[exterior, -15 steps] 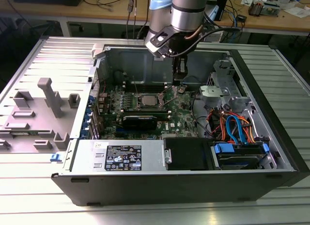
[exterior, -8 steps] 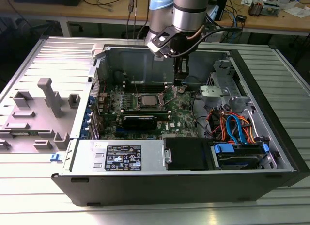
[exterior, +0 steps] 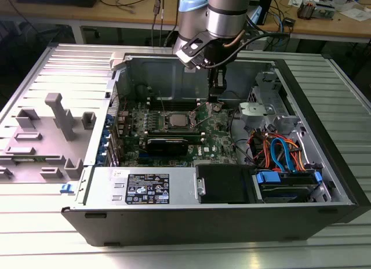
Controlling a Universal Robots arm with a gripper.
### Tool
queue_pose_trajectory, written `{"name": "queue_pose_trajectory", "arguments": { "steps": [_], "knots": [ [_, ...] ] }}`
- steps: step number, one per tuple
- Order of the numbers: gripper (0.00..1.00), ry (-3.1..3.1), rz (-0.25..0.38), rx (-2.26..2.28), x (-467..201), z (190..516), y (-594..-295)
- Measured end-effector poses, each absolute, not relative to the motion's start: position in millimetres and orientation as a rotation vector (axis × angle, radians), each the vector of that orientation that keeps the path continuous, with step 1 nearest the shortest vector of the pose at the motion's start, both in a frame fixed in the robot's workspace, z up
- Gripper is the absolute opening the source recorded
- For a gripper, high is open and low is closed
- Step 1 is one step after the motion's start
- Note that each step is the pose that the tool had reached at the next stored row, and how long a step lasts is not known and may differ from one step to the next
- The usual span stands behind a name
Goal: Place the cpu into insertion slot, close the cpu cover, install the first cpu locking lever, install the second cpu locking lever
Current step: 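Close the cpu cover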
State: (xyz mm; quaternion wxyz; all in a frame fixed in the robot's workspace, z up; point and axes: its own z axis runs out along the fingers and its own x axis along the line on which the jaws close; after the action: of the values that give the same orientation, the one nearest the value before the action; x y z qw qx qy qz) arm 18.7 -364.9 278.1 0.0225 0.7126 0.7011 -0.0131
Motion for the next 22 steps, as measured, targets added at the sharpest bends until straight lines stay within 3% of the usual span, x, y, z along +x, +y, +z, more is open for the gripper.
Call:
{"name": "queue_pose_trajectory", "arguments": {
  "steps": [22],
  "knots": [
    [0.11,2.172,-0.041,2.207,38.3,260.1,-364.1]
  ]
}}
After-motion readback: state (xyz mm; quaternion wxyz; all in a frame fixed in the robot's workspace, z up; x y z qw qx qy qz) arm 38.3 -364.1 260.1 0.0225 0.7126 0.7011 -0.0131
